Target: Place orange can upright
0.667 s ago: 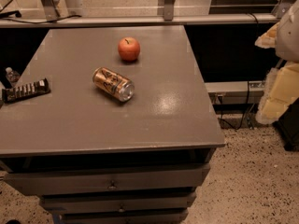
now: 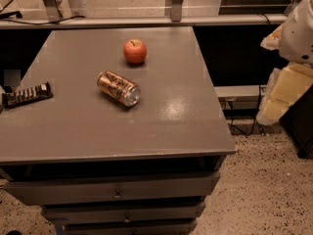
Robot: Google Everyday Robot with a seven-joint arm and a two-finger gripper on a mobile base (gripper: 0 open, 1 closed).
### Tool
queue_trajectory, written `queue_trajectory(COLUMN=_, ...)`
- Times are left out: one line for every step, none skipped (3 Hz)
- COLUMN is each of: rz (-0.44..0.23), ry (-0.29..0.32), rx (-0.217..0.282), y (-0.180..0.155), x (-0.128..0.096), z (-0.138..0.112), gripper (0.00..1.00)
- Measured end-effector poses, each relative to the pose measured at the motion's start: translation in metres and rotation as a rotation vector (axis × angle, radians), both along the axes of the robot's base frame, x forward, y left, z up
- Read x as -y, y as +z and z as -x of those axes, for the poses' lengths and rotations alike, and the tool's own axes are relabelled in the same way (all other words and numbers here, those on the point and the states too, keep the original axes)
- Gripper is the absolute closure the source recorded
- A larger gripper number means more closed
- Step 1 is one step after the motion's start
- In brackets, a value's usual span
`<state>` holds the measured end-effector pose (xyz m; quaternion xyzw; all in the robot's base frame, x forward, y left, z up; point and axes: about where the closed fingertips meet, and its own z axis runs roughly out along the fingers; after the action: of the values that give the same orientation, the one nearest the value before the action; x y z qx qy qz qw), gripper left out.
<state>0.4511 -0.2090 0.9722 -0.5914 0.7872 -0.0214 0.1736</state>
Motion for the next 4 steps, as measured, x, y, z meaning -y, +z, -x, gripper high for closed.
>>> queue_trajectory(rz=-0.093, ry=-0.043, rx=0.002, y=-0.008, x=-0.027, z=-0.038, gripper=0.00)
queue_trajectory(rz=-0.191, ry=-0.103, rx=-0.034, y=-0.016, x=-0.057, z=-0.076, gripper=0.00)
queue_trajectory(rz=-0.282, ry=-0.131, rx=-0.082, y=-0.012, x=-0.097, z=-0.106, gripper=0.00)
queue_trajectory(rz=-0.372, ry=-0.135, rx=-0.114, y=-0.002, x=-0.141, z=-0.127, gripper=0.00)
